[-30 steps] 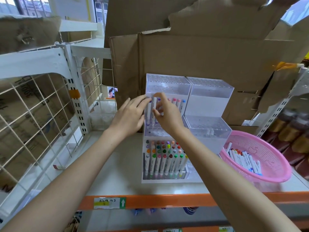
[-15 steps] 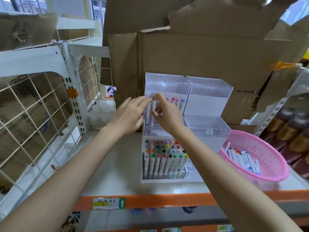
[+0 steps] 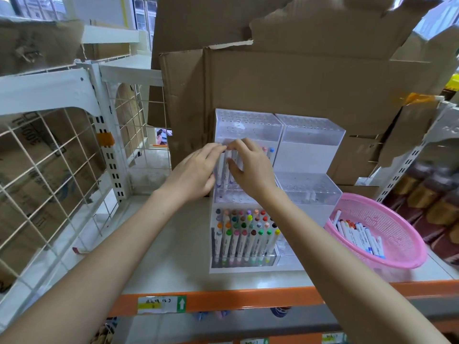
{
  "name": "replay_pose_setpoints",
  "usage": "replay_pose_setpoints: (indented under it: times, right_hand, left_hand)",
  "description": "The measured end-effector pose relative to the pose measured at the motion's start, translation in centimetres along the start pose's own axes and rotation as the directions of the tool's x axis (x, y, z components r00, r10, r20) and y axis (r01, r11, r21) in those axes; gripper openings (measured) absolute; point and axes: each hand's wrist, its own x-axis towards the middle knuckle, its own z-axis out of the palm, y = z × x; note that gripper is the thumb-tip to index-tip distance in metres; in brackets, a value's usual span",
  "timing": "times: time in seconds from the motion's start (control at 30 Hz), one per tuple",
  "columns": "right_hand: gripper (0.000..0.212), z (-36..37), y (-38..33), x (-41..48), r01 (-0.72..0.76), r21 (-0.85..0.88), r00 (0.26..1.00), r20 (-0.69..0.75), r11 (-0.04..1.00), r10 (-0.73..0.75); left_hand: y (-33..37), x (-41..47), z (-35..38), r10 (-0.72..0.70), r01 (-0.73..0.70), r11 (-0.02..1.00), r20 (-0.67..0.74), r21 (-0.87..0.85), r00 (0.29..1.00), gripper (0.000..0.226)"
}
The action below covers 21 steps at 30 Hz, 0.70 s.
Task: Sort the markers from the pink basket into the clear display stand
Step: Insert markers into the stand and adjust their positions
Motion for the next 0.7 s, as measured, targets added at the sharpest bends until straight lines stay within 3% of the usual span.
replay_pose_setpoints:
  times: [0.13,0.4,0.7]
  right_hand:
    - [0.031,0.4,0.3,-0.2,-0.012,-0.133,0.999,-0.048,0.991,0.006]
    - [0.039,-0.1,0.7,-0.4,0.012,-0.137,0.999,0.041,0.990,-0.006]
    - [0.043,-4.5,5.3,-3.3,-0.030,-0.173,1.000,-0.004,0.984,0.030]
  left_hand:
    - [0.1,0.2,0.1,0.015,-0.015,1.000,-0.025,-0.008,1.000,0.060]
    - [0.4,0.2,0.5,-0.001,0.001,1.000,-0.021,0.017,1.000,0.060]
    - [5.9,2.2,1.4,0.050,-0.037,0.977,-0.057,0.211,0.997,0.058]
